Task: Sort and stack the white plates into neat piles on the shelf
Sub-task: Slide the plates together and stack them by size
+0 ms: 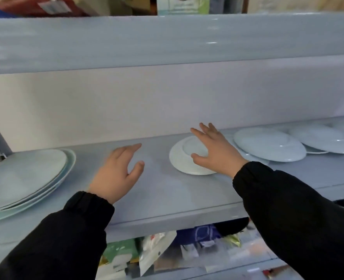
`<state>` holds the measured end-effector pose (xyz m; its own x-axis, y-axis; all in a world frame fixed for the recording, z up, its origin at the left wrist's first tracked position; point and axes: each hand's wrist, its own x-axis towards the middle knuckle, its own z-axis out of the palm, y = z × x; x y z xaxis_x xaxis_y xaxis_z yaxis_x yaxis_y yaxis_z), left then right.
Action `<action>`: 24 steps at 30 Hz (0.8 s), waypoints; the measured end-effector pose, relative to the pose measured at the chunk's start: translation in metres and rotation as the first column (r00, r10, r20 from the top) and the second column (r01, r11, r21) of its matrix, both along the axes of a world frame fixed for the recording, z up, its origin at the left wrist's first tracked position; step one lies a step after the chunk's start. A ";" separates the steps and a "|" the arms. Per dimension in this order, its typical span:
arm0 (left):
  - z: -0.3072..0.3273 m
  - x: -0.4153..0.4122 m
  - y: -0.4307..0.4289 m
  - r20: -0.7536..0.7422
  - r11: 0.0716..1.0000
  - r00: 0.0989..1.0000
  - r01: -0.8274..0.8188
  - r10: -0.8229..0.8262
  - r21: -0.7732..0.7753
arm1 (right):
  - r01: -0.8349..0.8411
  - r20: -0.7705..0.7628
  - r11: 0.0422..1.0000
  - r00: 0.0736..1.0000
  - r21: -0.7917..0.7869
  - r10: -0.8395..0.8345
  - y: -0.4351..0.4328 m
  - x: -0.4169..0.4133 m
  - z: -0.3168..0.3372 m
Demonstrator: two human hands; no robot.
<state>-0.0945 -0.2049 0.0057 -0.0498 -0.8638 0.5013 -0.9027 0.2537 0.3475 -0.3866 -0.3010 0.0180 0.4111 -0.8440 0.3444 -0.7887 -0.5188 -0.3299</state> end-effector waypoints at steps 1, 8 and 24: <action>-0.002 -0.014 -0.007 0.004 1.000 1.000 0.015 -0.015 0.013 | 0.008 -0.007 1.000 1.000 -0.005 -0.008 -0.003 -0.013 -0.001; -0.014 -0.100 -0.047 0.053 0.995 0.995 0.087 -0.089 0.041 | -0.014 -0.066 0.998 0.998 -0.066 0.010 -0.027 -0.080 -0.021; -0.026 -0.178 -0.089 0.426 0.989 0.901 0.015 -0.078 0.149 | -0.136 0.045 0.974 0.988 -0.182 0.147 -0.042 -0.102 -0.036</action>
